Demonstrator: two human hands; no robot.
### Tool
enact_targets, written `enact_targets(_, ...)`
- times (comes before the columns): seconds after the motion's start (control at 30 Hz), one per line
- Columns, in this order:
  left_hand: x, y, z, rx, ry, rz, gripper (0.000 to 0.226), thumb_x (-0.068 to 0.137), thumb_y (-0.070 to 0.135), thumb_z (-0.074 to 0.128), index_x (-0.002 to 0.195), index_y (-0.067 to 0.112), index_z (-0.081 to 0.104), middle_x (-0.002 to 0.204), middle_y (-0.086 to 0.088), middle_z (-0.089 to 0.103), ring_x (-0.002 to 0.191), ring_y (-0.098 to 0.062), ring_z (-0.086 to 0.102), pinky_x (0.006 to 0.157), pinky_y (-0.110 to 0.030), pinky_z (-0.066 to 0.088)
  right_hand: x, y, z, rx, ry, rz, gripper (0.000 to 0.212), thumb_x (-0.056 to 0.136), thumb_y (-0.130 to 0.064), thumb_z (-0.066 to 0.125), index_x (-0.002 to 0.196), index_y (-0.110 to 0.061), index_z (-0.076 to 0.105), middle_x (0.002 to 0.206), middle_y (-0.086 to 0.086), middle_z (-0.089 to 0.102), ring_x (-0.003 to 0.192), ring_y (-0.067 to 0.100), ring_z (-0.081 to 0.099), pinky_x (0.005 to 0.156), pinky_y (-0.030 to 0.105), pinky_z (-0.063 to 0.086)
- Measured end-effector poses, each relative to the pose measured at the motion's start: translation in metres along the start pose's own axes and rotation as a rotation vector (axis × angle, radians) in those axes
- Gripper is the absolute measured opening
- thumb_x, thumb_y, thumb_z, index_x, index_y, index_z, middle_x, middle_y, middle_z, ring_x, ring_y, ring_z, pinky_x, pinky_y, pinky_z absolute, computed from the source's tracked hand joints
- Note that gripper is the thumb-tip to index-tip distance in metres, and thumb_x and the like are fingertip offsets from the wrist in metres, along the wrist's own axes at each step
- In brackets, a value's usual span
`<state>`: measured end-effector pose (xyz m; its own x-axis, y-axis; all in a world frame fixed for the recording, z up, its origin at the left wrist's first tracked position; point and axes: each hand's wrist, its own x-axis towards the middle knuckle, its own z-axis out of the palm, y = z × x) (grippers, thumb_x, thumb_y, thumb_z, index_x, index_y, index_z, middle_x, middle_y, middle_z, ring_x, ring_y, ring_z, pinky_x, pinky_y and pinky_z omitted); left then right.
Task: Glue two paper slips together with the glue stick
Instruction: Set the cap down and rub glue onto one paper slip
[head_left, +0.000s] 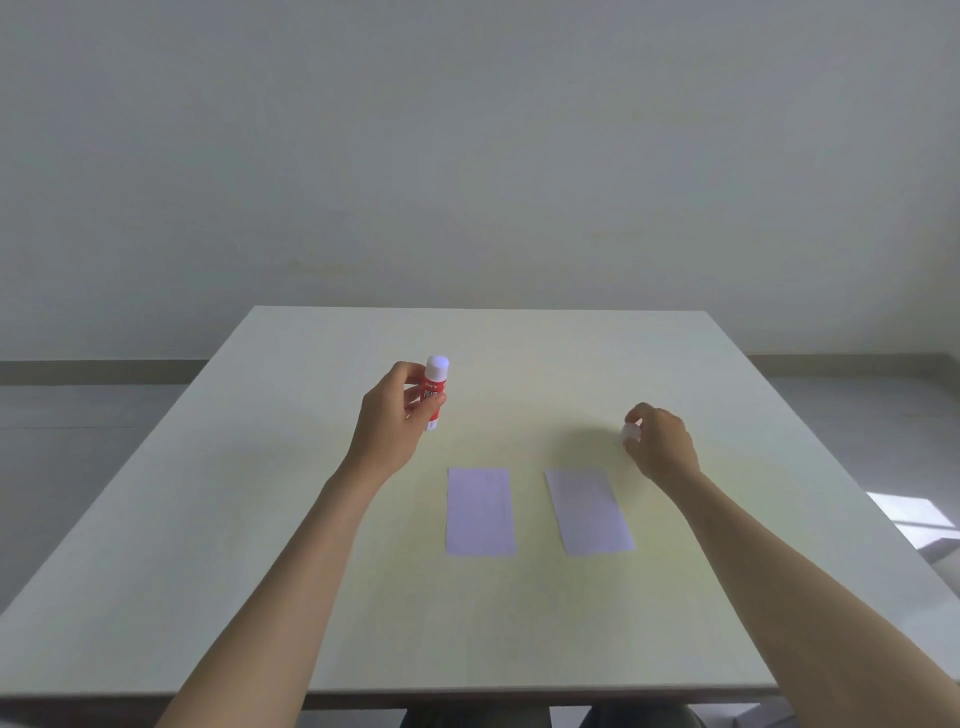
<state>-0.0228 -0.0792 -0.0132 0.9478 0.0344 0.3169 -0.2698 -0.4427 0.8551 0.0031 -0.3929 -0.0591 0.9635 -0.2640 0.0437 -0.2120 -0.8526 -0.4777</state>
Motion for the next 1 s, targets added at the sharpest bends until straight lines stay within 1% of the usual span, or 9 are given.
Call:
enact_targets(0.13, -0.002, -0.002, 0.000, -0.042, 0.021, -0.003, 0.012, 0.088, 0.009, 0.060, 0.095, 0.018, 0.055, 0.090, 0.015, 0.062, 0.076, 0.016, 0.059, 0.066, -0.003, 0.046, -0.002, 0.002, -0.003, -0.003, -0.023, -0.016, 0.033, 0.086, -0.006, 0.050, 0.119, -0.007, 0.053, 0.111, 0.020, 0.059, 0.097, 0.035, 0.056, 0.069, 0.031, 0.040)
enact_targets(0.27, -0.002, -0.003, 0.000, -0.111, 0.062, -0.052, 0.008, 0.087, 0.015, 0.062, 0.092, 0.017, 0.056, 0.080, 0.006, 0.070, 0.086, 0.009, 0.062, 0.069, -0.001, 0.042, -0.006, -0.007, -0.013, -0.038, -0.065, -0.069, 0.053, 0.082, -0.020, 0.065, 0.131, -0.012, 0.045, 0.125, 0.018, 0.050, 0.114, 0.036, 0.049, 0.086, 0.040, 0.047)
enact_targets(0.33, -0.002, -0.002, 0.003, -0.213, 0.094, -0.102, 0.009, 0.087, 0.015, 0.063, 0.094, 0.014, 0.058, 0.082, 0.007, 0.072, 0.093, -0.004, 0.066, 0.079, -0.012, 0.047, -0.011, -0.025, -0.017, -0.026, 0.001, -0.142, 0.055, 0.084, -0.032, 0.065, 0.132, -0.014, 0.046, 0.129, 0.016, 0.049, 0.120, 0.035, 0.047, 0.091, 0.042, 0.046)
enact_targets(0.43, -0.005, 0.009, 0.011, -0.517, 0.114, -0.182, 0.014, 0.086, 0.009, 0.064, 0.095, 0.001, 0.057, 0.082, -0.004, 0.072, 0.087, -0.020, 0.071, 0.084, -0.030, 0.057, -0.024, -0.069, -0.018, 0.245, 0.005, -0.233, 0.044, 0.087, -0.034, 0.062, 0.126, -0.014, 0.055, 0.119, 0.012, 0.058, 0.104, 0.028, 0.060, 0.087, 0.033, 0.045)
enact_targets(0.57, -0.005, 0.018, 0.022, -0.758, 0.103, -0.271, 0.016, 0.086, 0.006, 0.064, 0.095, -0.006, 0.060, 0.104, -0.019, 0.065, 0.101, -0.029, 0.066, 0.091, -0.033, 0.055, -0.053, -0.122, -0.011, 0.761, -0.346, -0.188, 0.040, 0.091, -0.037, 0.055, 0.124, -0.014, 0.057, 0.102, 0.005, 0.063, 0.076, 0.023, 0.067, 0.063, 0.030, 0.052)
enact_targets(0.63, -0.008, 0.018, 0.026, -0.720, 0.068, -0.282, 0.020, 0.085, 0.011, 0.066, 0.099, -0.003, 0.064, 0.105, -0.019, 0.068, 0.105, -0.028, 0.065, 0.096, -0.035, 0.052, -0.063, -0.134, -0.005, 0.954, -0.507, -0.166, 0.039, 0.092, -0.038, 0.053, 0.121, -0.013, 0.058, 0.096, 0.007, 0.063, 0.071, 0.023, 0.066, 0.059, 0.028, 0.051)
enact_targets(0.73, -0.015, 0.015, 0.027, -0.568, 0.039, -0.235, 0.011, 0.080, 0.018, 0.070, 0.090, 0.014, 0.071, 0.092, 0.001, 0.073, 0.092, -0.011, 0.067, 0.086, -0.026, 0.052, -0.071, -0.140, 0.004, 1.129, -0.566, -0.137, 0.033, 0.093, -0.029, 0.056, 0.114, -0.005, 0.063, 0.081, 0.006, 0.061, 0.064, 0.020, 0.062, 0.056, 0.025, 0.047)
enact_targets(0.83, -0.024, 0.000, 0.021, -0.438, -0.072, -0.176, 0.016, 0.078, 0.016, 0.071, 0.089, 0.027, 0.072, 0.091, 0.011, 0.074, 0.094, -0.003, 0.067, 0.075, -0.010, 0.048, -0.075, -0.131, 0.012, 1.204, -0.523, -0.060, 0.022, 0.091, -0.023, 0.060, 0.103, -0.006, 0.068, 0.069, 0.002, 0.058, 0.058, 0.015, 0.059, 0.053, 0.022, 0.045)
enact_targets(1.0, -0.040, -0.039, -0.003, 0.086, -0.480, -0.165, 0.071, 0.068, 0.031, 0.082, 0.132, 0.029, 0.051, 0.135, 0.023, 0.045, 0.129, 0.004, 0.039, 0.104, -0.018, 0.029, -0.069, -0.105, 0.014, 1.025, -0.241, 0.031, 0.014, 0.083, -0.018, 0.069, 0.087, -0.008, 0.061, 0.064, 0.003, 0.057, 0.050, 0.016, 0.054, 0.049, 0.024, 0.043)
